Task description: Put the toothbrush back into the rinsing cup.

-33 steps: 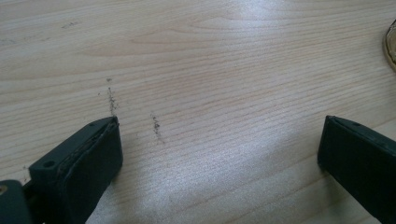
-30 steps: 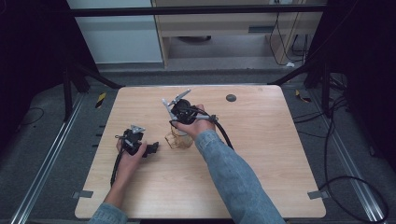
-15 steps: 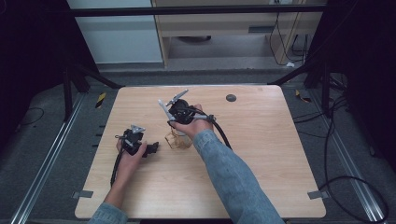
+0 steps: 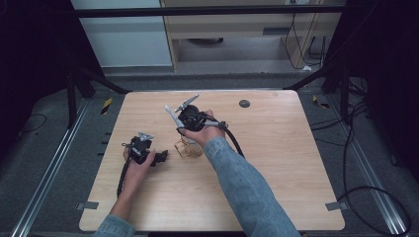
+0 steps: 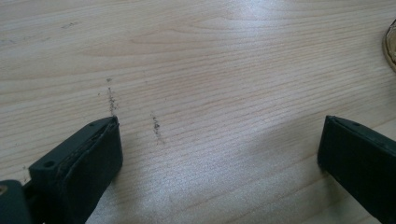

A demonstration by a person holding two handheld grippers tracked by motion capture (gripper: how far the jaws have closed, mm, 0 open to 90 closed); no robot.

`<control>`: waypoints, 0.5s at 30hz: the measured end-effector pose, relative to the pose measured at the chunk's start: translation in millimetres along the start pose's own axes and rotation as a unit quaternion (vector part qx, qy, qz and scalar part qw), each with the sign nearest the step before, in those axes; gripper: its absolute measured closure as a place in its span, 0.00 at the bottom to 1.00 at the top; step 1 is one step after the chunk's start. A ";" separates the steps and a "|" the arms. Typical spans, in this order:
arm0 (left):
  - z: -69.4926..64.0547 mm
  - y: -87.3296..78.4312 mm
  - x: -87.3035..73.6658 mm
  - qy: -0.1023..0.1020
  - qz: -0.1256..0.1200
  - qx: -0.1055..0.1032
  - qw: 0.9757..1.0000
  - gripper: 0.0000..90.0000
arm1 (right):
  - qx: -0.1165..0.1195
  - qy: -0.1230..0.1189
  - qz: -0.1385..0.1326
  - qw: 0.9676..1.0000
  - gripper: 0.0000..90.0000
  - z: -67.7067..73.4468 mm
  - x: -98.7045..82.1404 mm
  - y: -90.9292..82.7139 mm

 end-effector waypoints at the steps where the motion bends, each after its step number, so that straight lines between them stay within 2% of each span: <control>1: 0.2 -0.2 0.0 0.001 0.001 -0.001 1.000 0.00 | 0.000 0.000 0.000 1.000 0.73 0.1 0.0 0.0; 15: 0.2 -0.2 0.0 0.002 0.001 -0.001 1.000 0.00 | 0.002 -0.001 -0.003 1.000 0.66 0.5 0.5 -0.7</control>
Point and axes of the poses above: each handheld gripper's, and its own axes: y roughly forward along the jaws, x roughly out of its top, z roughly to its left, the point moved 4 cm from there along y, roughly forward along the jaws, and after that the axes turned 9 degrees about -z, right-handed, at the moved point
